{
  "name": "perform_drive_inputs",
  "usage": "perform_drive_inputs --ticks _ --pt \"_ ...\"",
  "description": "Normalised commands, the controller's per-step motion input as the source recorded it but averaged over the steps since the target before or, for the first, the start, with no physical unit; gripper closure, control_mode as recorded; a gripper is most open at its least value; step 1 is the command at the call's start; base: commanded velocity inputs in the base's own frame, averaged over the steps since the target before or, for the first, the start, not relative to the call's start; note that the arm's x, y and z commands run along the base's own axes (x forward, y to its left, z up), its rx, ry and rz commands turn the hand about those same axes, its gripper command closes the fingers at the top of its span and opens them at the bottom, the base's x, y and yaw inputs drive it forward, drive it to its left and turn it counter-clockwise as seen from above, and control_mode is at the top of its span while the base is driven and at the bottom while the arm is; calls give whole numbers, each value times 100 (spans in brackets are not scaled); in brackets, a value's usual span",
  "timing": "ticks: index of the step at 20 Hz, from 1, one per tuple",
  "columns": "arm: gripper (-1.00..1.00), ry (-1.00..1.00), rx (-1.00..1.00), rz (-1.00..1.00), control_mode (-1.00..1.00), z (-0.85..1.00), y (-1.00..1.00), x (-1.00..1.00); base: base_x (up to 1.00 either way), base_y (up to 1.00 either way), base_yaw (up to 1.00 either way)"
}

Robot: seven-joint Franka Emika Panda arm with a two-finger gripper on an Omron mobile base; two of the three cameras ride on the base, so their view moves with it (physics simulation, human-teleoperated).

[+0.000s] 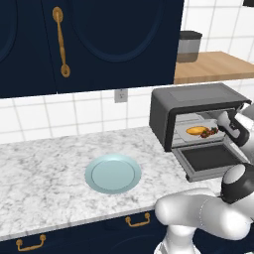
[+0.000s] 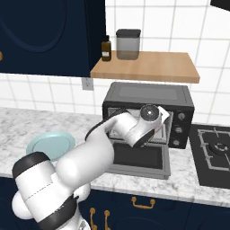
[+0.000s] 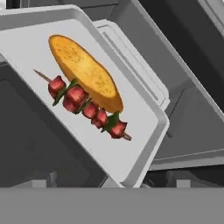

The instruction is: Pick up the kebab skewer and baguette bread, and place them inside the toaster oven. Close the toaster oven door and start by setting the timer.

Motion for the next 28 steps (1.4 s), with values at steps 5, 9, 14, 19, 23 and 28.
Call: perform_drive_inputs --ticks 5,9,14,19,23,28 --pt "-100 0 54 -39 -100 -2 2 -30 0 0 0" --pt "-100 -2 46 -5 -100 2 16 -3 0 0 0" --pt "-100 -7 19 7 -100 -1 8 -17 0 0 0" --pt "-100 -17 4 -21 -100 -8 56 -5 0 0 0" --pt "-100 -18 1 -49 -100 -23 40 0 0 0 0" --pt "-100 -7 6 -19 -100 -31 0 0 0 0 0"
